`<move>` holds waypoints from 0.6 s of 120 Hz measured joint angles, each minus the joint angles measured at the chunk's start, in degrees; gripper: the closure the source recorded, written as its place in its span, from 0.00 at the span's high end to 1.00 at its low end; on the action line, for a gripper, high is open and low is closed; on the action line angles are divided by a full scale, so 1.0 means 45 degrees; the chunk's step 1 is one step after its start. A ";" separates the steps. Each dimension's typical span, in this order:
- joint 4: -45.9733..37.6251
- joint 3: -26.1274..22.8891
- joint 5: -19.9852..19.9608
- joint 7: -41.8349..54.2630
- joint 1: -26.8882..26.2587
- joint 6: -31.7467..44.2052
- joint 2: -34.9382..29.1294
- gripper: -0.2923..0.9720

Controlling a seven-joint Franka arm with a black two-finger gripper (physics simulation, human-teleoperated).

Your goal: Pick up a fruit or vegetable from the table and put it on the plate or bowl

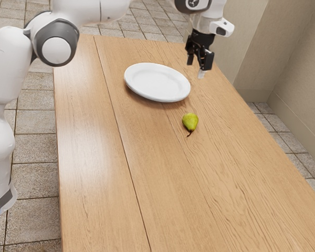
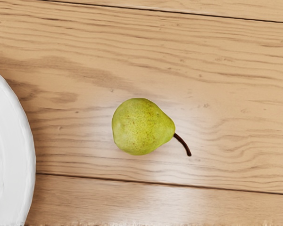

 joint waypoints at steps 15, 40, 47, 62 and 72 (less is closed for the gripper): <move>0.0039 -0.0024 0.0106 -0.0038 0.0029 -0.0194 0.0029 0.77; 0.0042 0.0081 0.0064 -0.0070 0.0047 -0.0342 0.0019 0.77; 0.0047 0.0091 0.0014 -0.0066 0.0042 -0.0359 0.0014 0.77; 0.0032 -0.0273 -0.0037 0.0026 -0.0083 -0.0356 0.0003 0.77; -0.0177 -0.0540 -0.0098 0.0115 -0.0115 -0.0374 -0.0013 0.77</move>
